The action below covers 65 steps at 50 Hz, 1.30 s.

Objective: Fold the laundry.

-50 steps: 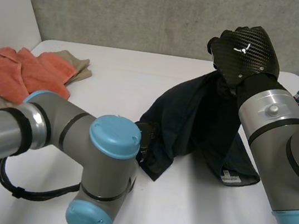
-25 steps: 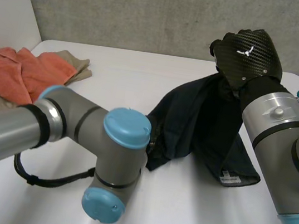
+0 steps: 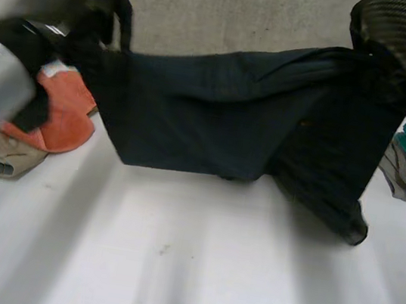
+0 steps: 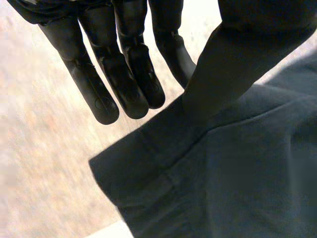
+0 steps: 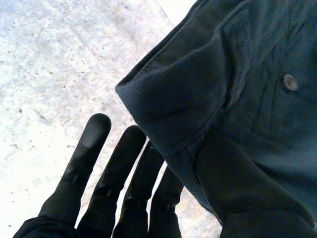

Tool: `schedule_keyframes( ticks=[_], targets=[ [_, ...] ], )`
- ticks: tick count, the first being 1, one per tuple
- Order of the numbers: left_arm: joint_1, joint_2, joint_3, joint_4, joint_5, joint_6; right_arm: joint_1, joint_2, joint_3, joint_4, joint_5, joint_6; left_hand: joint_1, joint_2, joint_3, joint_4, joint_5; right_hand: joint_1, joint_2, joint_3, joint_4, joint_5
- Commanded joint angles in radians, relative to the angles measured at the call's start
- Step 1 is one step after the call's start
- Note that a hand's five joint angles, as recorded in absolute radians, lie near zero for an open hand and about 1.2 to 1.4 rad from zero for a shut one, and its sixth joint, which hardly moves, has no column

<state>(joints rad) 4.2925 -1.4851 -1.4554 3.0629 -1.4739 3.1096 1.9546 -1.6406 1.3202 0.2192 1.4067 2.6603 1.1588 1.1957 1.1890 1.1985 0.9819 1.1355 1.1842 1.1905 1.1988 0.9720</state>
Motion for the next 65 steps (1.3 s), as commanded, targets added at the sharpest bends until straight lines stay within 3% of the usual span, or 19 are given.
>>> schedule_keyframes(
  ticks=[1,7,11,16,20,31,37,44,52,56,65],
  targets=[
    [0.142,0.155,0.023,-0.150,0.125,0.003,-0.091,0.031,-0.075,0.230,-0.139,-0.011,0.238,0.201,0.207,0.198,0.240,0.261,0.212,0.206,0.197,0.250],
    [0.145,0.011,-0.023,-0.176,0.153,0.012,-0.088,0.175,-0.091,0.241,-0.141,-0.043,0.238,0.201,0.207,0.198,0.240,0.261,0.212,0.206,0.197,0.250],
    [0.133,-0.171,-0.019,-0.147,0.141,0.053,-0.072,0.306,-0.104,0.200,-0.083,-0.045,0.238,0.201,0.207,0.198,0.240,0.261,0.212,0.206,0.197,0.250],
    [0.118,-0.421,0.128,-0.035,0.124,0.121,-0.005,0.467,-0.139,-0.033,0.010,0.021,0.238,0.201,0.207,0.198,0.240,0.261,0.212,0.206,0.197,0.250],
    [0.110,-0.517,0.304,0.023,0.125,0.107,0.029,0.530,-0.177,-0.234,0.064,0.070,0.238,0.201,0.207,0.198,0.240,0.261,0.212,0.206,0.197,0.250],
    [0.121,-0.554,0.733,0.310,0.090,-0.080,0.087,0.559,-0.369,-0.867,0.170,0.075,0.238,0.201,0.207,0.198,0.240,0.261,0.212,0.206,0.197,0.250],
    [0.158,-0.500,0.800,0.307,0.076,-0.124,0.084,0.562,-0.434,-0.897,0.088,0.076,0.238,0.201,0.207,0.198,0.240,0.261,0.212,0.206,0.197,0.250],
    [0.197,-0.361,0.468,0.275,0.104,-0.144,0.081,0.512,-0.290,-0.739,-0.012,0.079,0.238,0.201,0.207,0.198,0.240,0.261,0.212,0.206,0.197,0.250],
    [0.193,-0.235,-0.127,0.413,0.200,-0.080,0.069,0.476,0.026,-0.603,-0.003,0.020,0.238,0.201,0.207,0.198,0.240,0.261,0.212,0.206,0.197,0.250],
    [0.164,-0.241,-0.328,0.458,0.237,-0.031,0.069,0.484,0.198,-0.567,-0.021,-0.019,0.238,0.201,0.207,0.198,0.240,0.261,0.212,0.206,0.197,0.250],
    [0.118,-0.337,-0.487,0.413,0.215,0.084,0.075,0.478,0.376,-0.578,-0.040,-0.026,0.238,0.201,0.207,0.198,0.240,0.261,0.212,0.206,0.197,0.250]
  ],
)
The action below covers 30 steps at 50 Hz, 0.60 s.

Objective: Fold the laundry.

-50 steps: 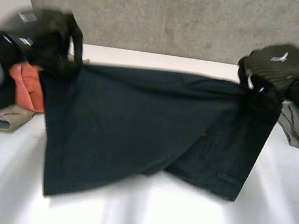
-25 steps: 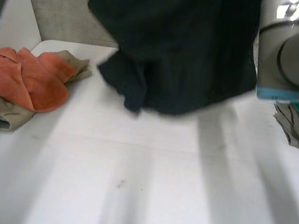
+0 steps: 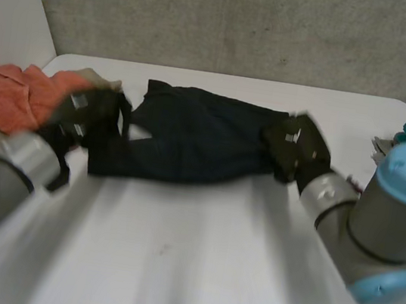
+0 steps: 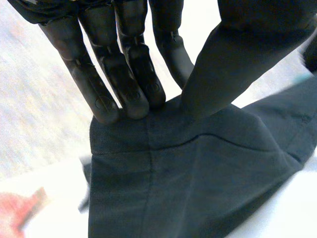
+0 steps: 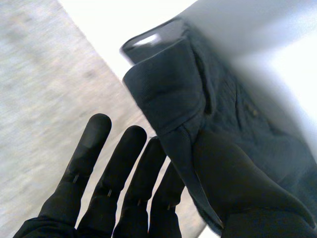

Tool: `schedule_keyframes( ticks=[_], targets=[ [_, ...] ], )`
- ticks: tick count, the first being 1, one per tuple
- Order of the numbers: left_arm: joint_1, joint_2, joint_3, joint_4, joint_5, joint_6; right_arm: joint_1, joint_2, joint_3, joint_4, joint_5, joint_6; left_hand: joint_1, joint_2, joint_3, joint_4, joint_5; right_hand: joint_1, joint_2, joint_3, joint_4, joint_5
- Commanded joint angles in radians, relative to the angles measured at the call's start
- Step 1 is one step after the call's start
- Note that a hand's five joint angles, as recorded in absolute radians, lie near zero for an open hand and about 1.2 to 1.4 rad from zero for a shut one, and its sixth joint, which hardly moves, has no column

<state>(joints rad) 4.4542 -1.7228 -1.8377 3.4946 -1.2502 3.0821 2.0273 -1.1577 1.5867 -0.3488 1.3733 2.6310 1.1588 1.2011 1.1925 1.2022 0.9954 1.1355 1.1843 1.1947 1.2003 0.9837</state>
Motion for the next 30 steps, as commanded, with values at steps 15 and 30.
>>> schedule_keyframes(
  ticks=[15,30],
  targets=[
    [-0.010,-0.054,-0.153,-0.103,-0.051,0.188,-0.019,-0.016,0.142,0.001,-0.002,0.083,-0.581,-0.623,-0.615,-0.625,-0.592,0.261,0.212,0.202,0.196,0.238],
    [-0.045,-0.072,-0.184,-0.052,-0.136,0.329,-0.010,-0.017,0.150,0.002,0.009,0.080,-0.532,-0.574,-0.565,-0.575,-0.543,0.261,0.212,0.202,0.196,0.238]
  ],
)
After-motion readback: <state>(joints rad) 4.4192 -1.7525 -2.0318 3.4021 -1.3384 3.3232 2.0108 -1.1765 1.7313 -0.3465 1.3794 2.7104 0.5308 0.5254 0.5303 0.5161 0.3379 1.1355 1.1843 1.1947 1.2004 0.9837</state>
